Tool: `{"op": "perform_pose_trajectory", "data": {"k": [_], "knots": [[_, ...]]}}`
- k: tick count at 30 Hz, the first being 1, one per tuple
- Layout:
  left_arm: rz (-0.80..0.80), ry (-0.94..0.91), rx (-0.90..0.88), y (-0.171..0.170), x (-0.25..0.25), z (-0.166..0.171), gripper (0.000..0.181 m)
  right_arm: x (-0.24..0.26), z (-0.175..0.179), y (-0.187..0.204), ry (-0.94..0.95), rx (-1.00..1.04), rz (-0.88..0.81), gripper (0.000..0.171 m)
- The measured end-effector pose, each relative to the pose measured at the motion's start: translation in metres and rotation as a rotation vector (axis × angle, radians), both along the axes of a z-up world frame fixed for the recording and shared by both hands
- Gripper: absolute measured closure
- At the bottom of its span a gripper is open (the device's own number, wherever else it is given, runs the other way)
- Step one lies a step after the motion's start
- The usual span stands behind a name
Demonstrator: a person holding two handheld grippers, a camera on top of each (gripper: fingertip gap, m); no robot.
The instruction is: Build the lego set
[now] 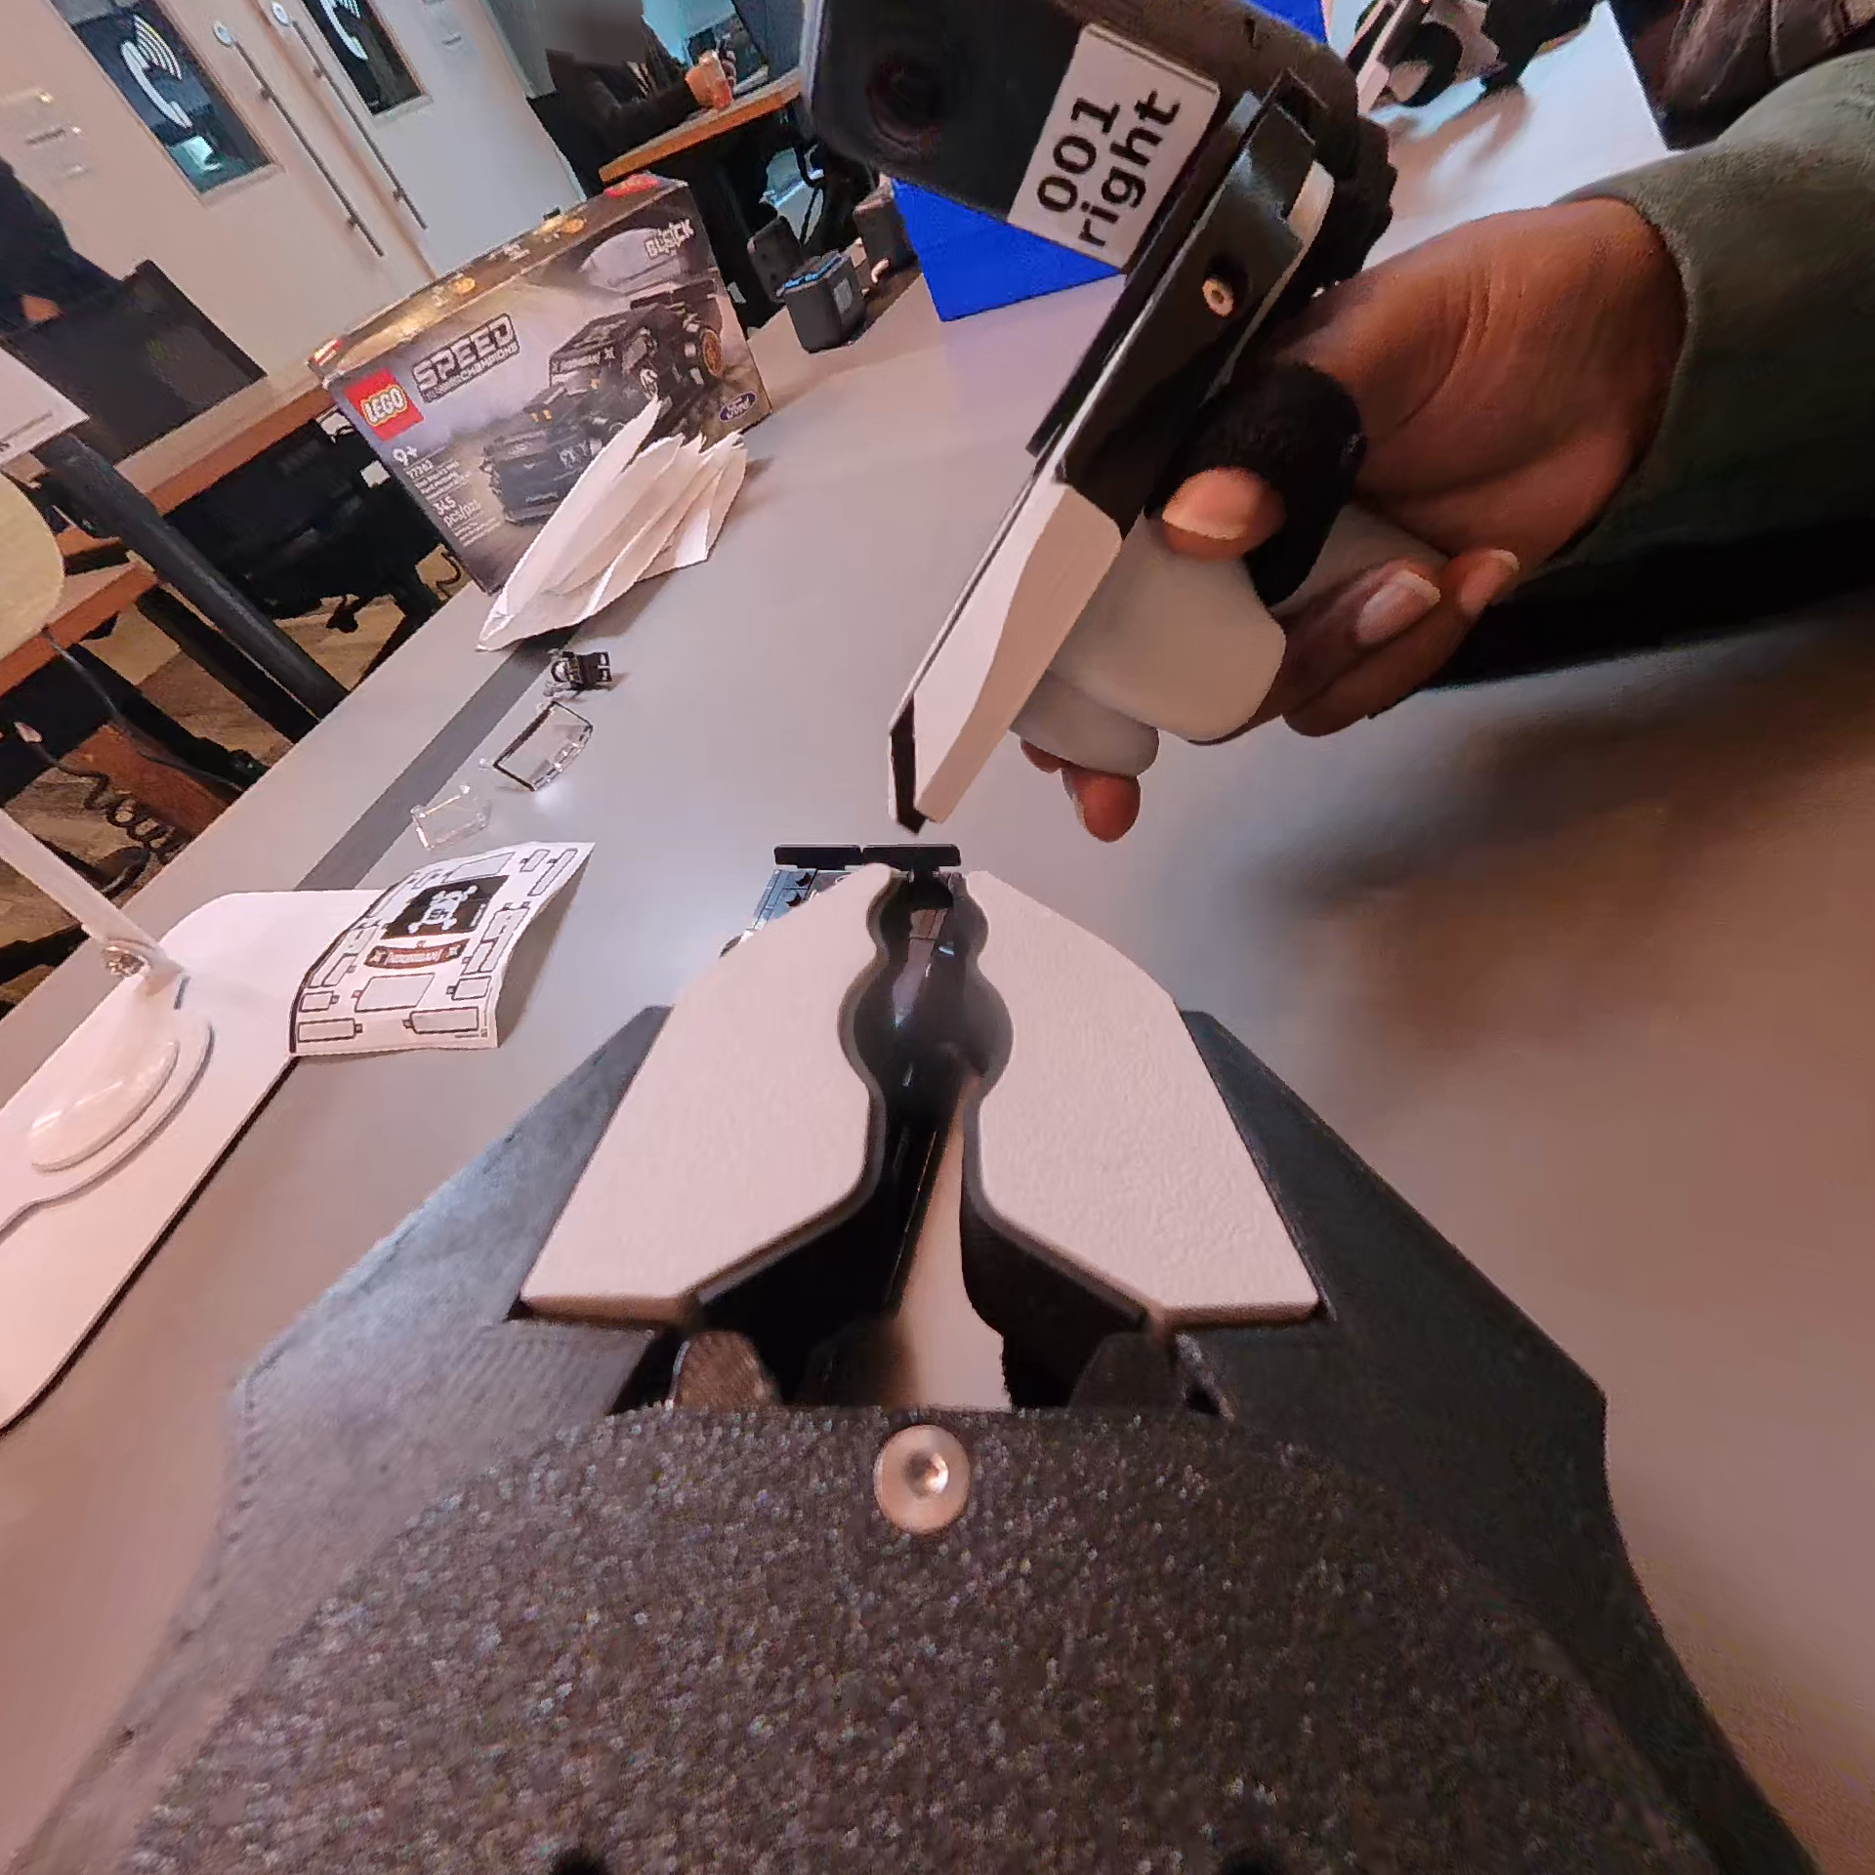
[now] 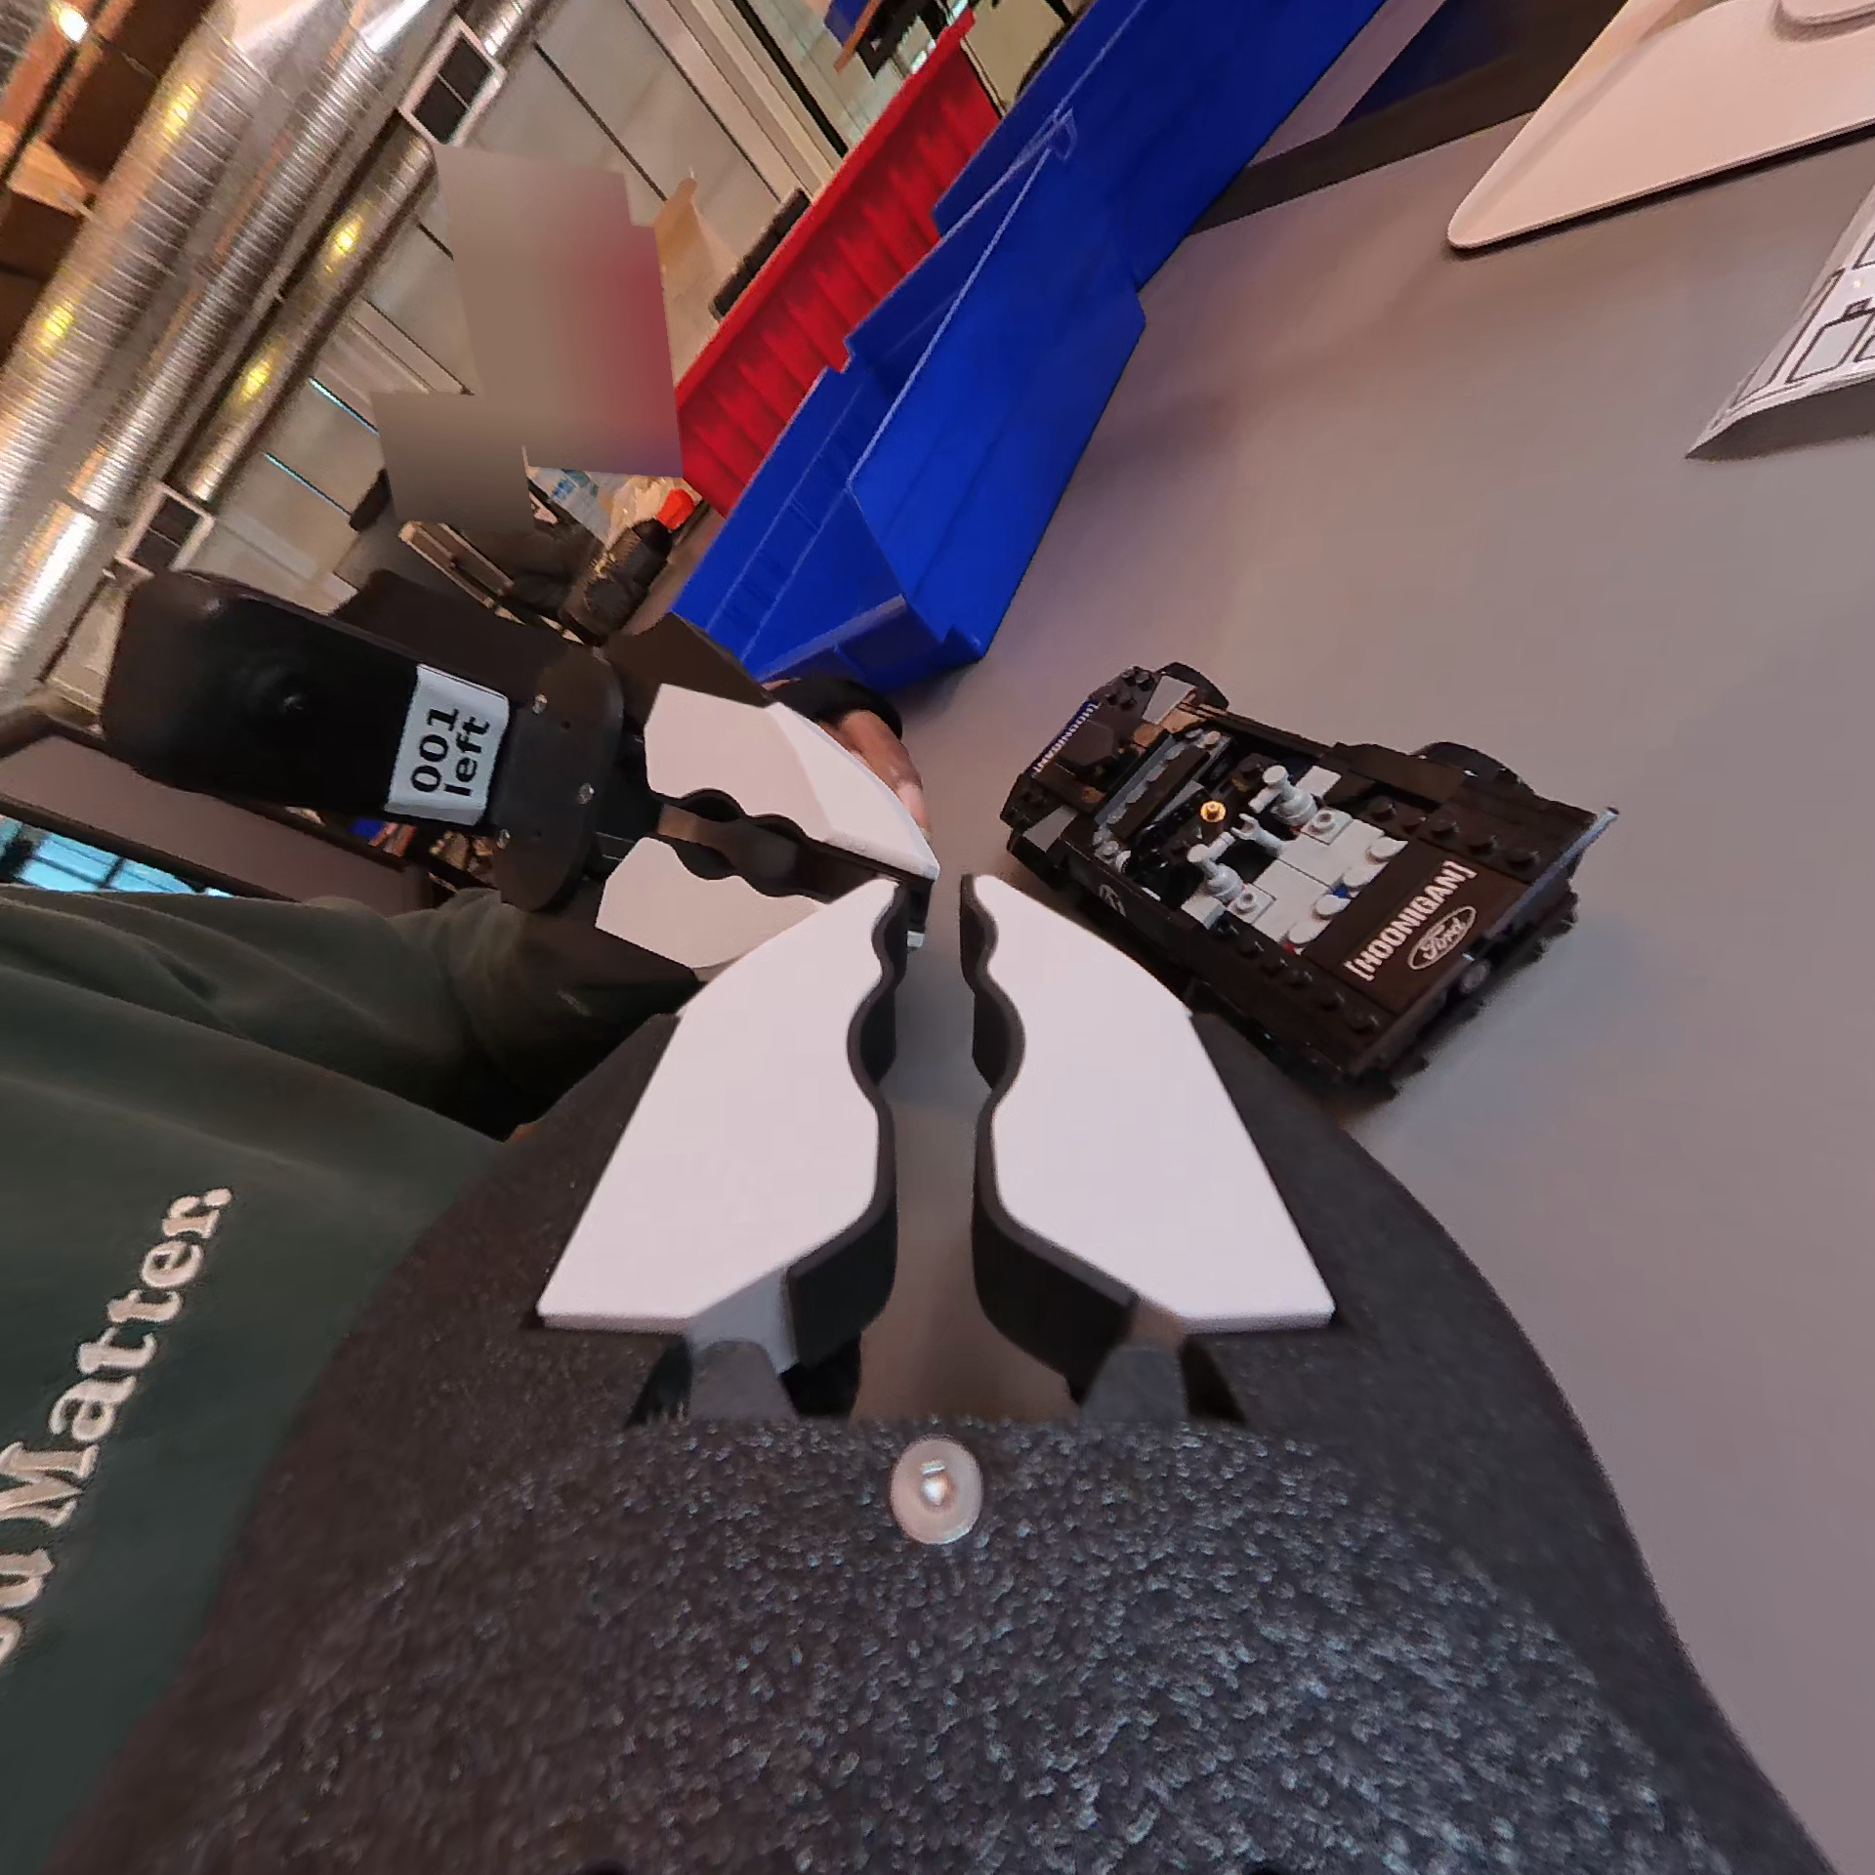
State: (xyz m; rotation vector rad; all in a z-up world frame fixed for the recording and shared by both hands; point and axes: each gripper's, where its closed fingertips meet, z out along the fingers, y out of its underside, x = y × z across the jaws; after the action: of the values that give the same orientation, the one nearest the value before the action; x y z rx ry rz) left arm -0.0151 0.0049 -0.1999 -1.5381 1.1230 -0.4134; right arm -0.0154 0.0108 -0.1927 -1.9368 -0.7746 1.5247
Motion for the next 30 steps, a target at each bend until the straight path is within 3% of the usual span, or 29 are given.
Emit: {"op": "perform_pose_trajectory", "data": {"k": [12,30], "knots": [[0.02,0.115,0.032,0.001,0.0,-0.011,0.173,-0.008,-0.014,-0.006,-0.121,0.032,0.027,0.164],[0.054,0.3,0.197,0.003,-0.005,-0.014,0.173,-0.014,-0.019,-0.007,-0.128,-0.053,0.053,0.168]]}}
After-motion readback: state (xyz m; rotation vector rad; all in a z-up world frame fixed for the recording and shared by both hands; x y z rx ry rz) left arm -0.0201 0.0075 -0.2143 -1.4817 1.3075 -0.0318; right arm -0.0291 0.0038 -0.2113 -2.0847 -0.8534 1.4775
